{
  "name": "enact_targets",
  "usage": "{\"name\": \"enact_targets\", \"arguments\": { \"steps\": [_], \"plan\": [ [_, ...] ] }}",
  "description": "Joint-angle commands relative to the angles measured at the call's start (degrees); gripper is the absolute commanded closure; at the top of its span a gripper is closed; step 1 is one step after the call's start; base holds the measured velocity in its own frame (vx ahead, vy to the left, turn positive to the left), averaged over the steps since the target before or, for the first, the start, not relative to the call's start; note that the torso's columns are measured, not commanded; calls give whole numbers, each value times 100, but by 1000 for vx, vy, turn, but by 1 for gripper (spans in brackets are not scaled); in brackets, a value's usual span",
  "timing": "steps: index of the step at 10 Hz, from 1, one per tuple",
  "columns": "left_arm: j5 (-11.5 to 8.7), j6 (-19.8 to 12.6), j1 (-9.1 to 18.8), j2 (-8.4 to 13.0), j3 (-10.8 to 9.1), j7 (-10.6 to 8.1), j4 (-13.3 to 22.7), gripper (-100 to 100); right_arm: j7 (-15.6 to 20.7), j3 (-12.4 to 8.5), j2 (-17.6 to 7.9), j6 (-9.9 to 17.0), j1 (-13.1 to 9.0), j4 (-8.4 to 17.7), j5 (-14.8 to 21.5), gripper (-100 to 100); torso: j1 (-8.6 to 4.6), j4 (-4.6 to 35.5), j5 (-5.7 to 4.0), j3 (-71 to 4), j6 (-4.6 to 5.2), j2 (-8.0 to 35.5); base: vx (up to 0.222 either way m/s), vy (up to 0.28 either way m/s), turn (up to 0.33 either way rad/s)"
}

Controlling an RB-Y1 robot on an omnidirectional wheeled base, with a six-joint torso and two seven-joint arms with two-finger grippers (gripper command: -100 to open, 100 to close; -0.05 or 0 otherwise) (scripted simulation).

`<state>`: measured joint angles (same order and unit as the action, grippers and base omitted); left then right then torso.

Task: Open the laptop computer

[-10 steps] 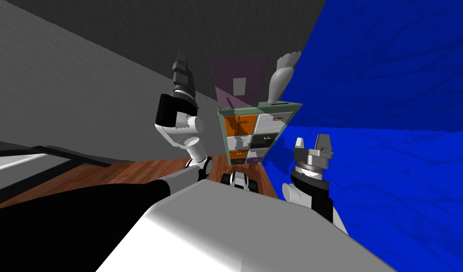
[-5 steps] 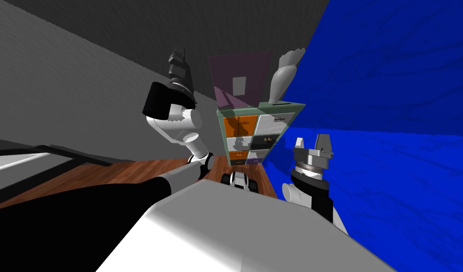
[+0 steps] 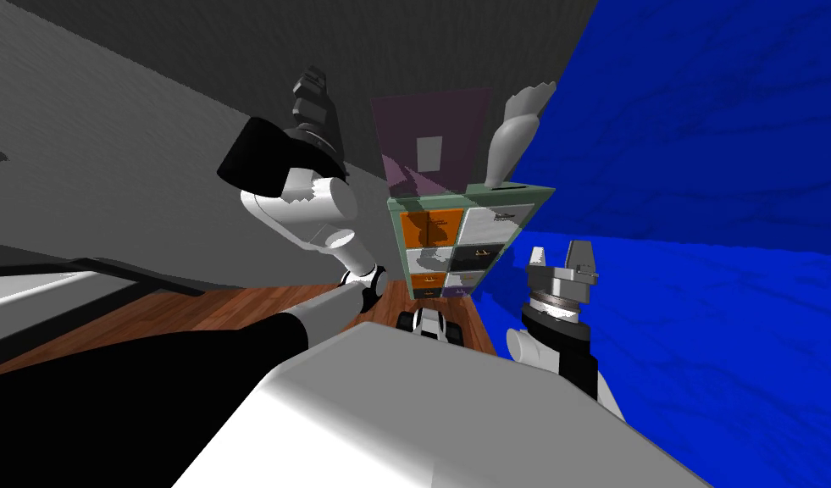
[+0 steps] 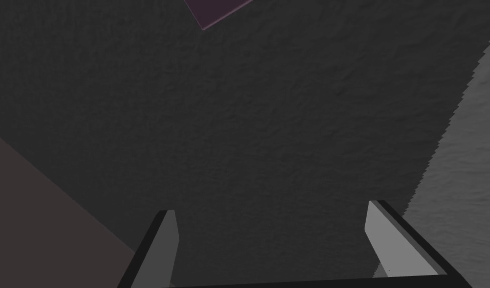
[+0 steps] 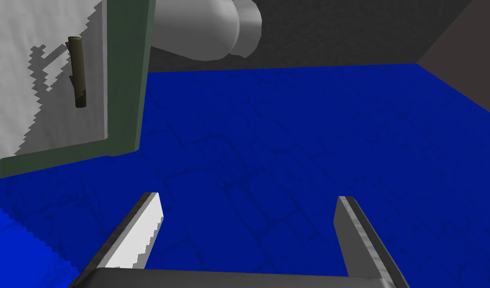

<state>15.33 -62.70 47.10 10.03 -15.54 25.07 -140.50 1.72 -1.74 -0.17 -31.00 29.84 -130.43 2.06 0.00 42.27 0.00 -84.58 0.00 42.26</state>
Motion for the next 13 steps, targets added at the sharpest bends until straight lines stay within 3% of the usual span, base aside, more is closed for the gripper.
{"name": "enact_targets", "arguments": {
  "steps": [1,3,6,8,11,13],
  "plan": [
    [69,-400,337,-35,-54,167,32,-100,0,0,0,0,0,0,0,0,1,1,1,4,0,7,43,-19,49],
    [69,-599,430,-35,-54,167,32,-100,0,0,0,0,0,0,0,0,-2,0,-1,-1,0,-1,41,-15,11],
    [184,-1160,1002,-95,-145,441,105,-100,0,0,0,0,0,0,0,0,-1,0,0,0,0,0,54,-20,40],
    [184,-1400,1107,-95,-145,441,105,-100,0,0,0,0,0,0,0,0,-1,0,-1,0,0,1,40,-15,9],
    [290,-1949,1661,-157,-229,693,183,-100,0,0,0,0,0,0,0,0,1,1,0,2,0,3,45,-16,37],
    [290,-2152,1731,-157,-229,693,183,-100,0,0,0,0,0,0,0,0,-1,-1,0,-1,0,-1,38,-13,6]
  ]
}}
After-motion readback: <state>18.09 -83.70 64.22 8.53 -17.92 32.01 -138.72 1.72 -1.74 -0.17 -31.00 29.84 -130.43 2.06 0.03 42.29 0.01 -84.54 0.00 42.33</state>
